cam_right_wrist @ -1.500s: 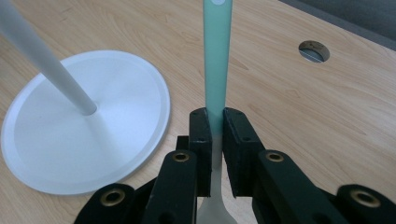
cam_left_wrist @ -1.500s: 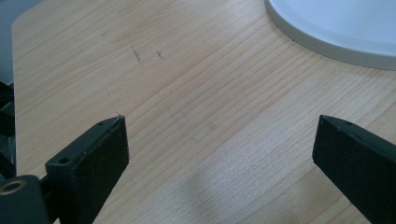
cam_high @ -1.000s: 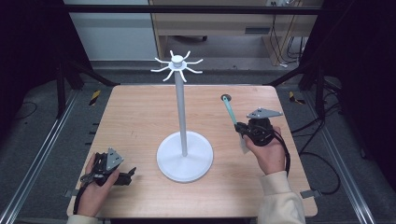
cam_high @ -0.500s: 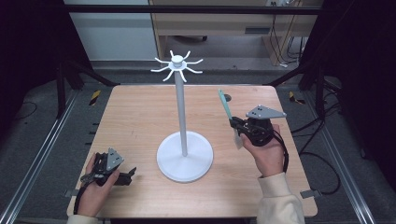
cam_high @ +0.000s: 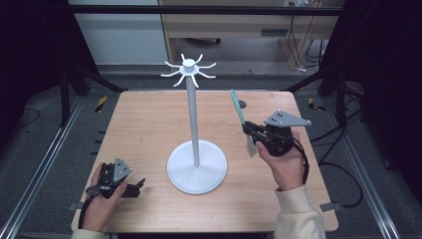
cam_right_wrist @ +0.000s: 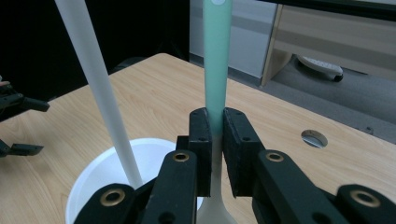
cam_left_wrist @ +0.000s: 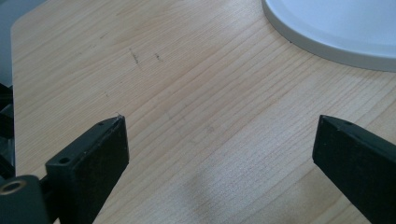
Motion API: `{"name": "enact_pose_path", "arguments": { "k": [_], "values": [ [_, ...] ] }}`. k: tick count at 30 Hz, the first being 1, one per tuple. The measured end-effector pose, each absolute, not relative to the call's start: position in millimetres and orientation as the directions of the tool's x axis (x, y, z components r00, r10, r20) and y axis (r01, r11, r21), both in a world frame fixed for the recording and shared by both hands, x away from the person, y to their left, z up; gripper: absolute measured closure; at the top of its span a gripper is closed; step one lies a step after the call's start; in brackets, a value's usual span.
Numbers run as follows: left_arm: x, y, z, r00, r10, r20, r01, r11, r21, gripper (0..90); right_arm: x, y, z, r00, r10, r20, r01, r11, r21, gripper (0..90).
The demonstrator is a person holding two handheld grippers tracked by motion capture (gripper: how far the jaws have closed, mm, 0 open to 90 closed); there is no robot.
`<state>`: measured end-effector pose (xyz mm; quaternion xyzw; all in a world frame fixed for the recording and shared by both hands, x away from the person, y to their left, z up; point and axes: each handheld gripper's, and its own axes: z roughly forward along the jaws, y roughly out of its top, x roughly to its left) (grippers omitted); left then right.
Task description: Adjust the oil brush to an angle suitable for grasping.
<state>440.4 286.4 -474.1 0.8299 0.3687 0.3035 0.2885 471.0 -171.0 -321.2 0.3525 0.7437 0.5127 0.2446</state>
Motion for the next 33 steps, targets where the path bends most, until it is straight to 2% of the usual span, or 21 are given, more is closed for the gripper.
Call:
{"name": "enact_pose_path", "arguments": {
  "k": [33],
  "values": [
    [440.4,285.5,-474.6,0.548,0.784,0.291,0.437,-0.565,0.7,3.2,439.1,-150.4,-284.6,-0.688,0.725,-0.043,0.133,0.185,0.974,82.2]
  ]
}}
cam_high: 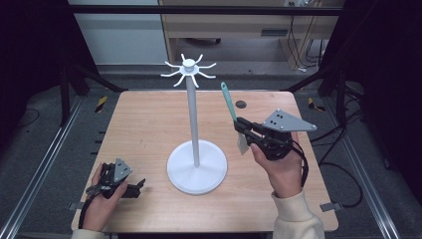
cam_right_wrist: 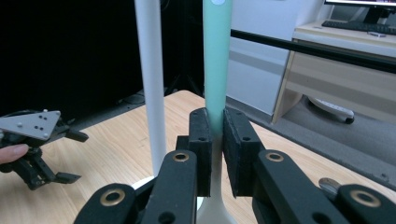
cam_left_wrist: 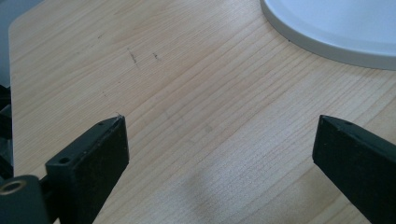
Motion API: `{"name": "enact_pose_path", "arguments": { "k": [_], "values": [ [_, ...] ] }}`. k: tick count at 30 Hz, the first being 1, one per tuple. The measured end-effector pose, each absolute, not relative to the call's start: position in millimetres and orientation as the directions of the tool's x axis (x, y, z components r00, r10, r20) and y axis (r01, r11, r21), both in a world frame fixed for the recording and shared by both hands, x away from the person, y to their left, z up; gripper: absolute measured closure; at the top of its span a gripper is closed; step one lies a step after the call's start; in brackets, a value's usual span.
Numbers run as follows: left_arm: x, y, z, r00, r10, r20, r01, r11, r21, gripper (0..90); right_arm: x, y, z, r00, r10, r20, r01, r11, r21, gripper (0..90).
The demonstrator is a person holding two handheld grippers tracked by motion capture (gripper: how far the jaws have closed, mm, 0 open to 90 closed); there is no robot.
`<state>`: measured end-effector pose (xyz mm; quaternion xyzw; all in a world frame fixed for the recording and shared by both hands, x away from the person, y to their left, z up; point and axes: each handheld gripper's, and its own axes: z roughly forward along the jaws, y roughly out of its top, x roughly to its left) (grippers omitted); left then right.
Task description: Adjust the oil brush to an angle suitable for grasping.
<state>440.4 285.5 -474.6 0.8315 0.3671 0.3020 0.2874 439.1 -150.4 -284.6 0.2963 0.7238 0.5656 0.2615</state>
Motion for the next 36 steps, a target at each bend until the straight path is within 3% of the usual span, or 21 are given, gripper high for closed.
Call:
{"name": "enact_pose_path", "arguments": {
  "k": [36],
  "values": [
    [440.6,285.3,-475.0,0.552,0.782,0.291,0.442,-0.57,0.692,3.2,434.0,-143.6,-263.0,-0.75,0.662,0.003,0.081,0.087,0.993,82.1]
  ]
}}
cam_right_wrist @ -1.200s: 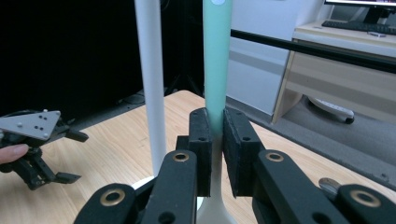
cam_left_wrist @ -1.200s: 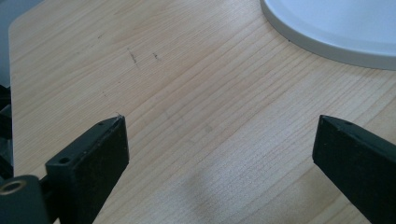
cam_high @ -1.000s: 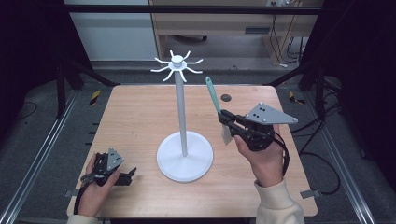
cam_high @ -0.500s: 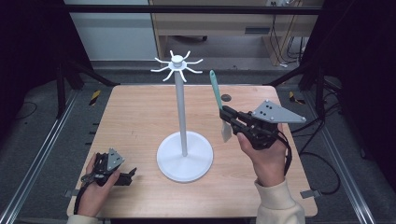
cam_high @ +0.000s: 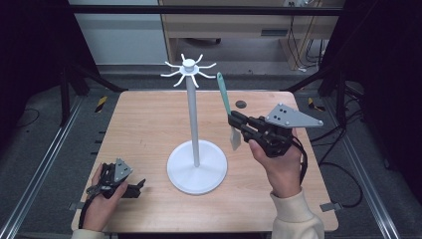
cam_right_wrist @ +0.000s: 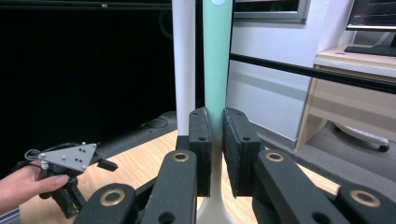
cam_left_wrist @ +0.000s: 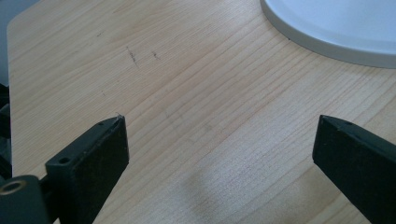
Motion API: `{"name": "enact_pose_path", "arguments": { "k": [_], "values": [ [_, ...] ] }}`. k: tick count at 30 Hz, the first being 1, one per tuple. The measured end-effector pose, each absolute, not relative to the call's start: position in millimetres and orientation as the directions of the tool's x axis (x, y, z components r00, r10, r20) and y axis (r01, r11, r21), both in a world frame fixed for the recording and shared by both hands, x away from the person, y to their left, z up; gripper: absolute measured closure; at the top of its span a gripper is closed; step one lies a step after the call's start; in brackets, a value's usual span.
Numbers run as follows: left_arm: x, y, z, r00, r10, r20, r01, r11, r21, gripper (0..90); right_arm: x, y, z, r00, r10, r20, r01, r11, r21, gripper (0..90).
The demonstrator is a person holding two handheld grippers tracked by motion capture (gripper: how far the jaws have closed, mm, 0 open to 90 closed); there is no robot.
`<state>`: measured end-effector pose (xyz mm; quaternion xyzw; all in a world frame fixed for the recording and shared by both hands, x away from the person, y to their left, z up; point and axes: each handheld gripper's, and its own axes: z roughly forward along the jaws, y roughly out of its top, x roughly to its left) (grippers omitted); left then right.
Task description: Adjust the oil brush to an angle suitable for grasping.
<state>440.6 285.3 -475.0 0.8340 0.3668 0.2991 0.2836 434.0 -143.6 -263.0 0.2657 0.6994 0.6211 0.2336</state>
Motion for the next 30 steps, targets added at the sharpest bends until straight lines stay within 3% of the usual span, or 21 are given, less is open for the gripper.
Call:
{"name": "enact_pose_path", "arguments": {
  "k": [30],
  "values": [
    [440.5,285.4,-475.5,0.55,0.782,0.291,0.441,-0.568,0.695,3.1,440.1,-130.9,-263.6,-0.772,0.636,0.015,0.101,0.099,0.99,82.1]
  ]
}}
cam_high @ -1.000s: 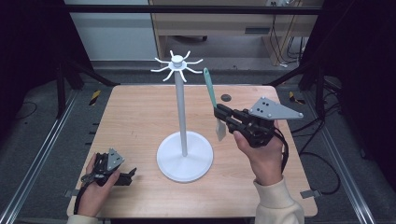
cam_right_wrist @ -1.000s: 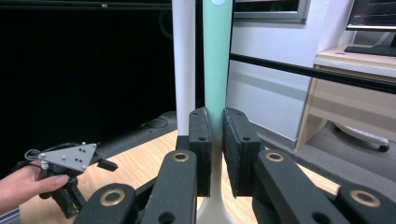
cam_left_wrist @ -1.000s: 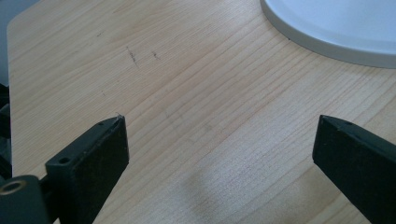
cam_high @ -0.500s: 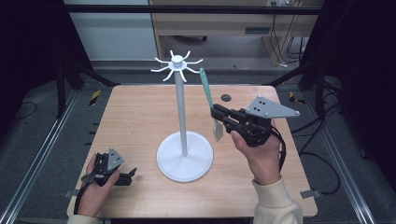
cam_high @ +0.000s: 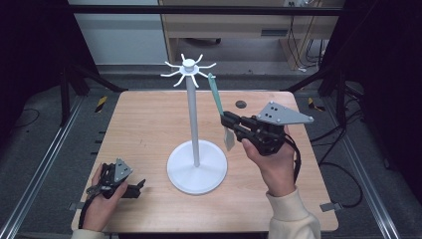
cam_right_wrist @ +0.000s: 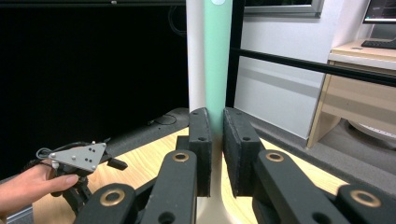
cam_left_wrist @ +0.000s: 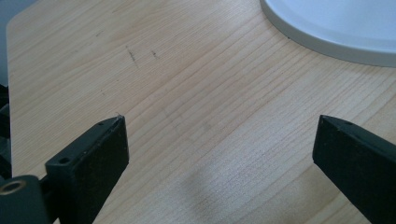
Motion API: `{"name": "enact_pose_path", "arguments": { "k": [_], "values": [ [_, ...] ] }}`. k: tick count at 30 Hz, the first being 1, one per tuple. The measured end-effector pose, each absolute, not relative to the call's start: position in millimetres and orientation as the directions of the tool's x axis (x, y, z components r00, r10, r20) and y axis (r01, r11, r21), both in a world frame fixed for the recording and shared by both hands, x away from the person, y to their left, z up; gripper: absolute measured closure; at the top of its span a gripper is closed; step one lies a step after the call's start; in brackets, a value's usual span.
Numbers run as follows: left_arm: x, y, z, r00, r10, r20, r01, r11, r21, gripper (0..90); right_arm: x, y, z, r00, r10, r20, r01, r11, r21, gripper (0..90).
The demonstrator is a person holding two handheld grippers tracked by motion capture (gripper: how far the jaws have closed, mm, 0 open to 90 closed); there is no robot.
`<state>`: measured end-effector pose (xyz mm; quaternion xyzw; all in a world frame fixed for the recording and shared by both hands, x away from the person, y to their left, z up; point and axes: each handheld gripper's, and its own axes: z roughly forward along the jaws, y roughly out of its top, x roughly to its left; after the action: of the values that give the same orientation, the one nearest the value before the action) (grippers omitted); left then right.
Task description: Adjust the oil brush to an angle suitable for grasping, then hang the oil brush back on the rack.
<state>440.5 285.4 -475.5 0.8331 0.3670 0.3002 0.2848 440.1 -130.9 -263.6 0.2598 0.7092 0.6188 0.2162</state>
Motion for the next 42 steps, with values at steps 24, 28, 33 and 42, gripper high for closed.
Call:
{"name": "enact_pose_path", "arguments": {
  "k": [24,28,33,42],
  "values": [
    [440.3,286.1,-475.6,0.552,0.782,0.289,0.441,-0.568,0.695,3.2,444.4,-123.7,-264.1,-0.77,0.638,0.006,0.101,0.113,0.988,82.1],
    [440.4,285.9,-475.8,0.551,0.783,0.289,0.442,-0.568,0.695,3.2,445.6,-122.2,-263.7,-0.774,0.633,0.005,0.1,0.113,0.989,82.1],
    [440.4,286.0,-475.9,0.551,0.783,0.289,0.443,-0.568,0.694,3.2,447.2,-120.5,-263.6,-0.777,0.63,0.01,0.101,0.109,0.989,82.1],
    [440.3,286.0,-475.9,0.551,0.783,0.288,0.442,-0.567,0.695,3.1,450.7,-115.7,-265.2,-0.78,0.626,0.016,0.104,0.105,0.989,82.1]
  ]
}}
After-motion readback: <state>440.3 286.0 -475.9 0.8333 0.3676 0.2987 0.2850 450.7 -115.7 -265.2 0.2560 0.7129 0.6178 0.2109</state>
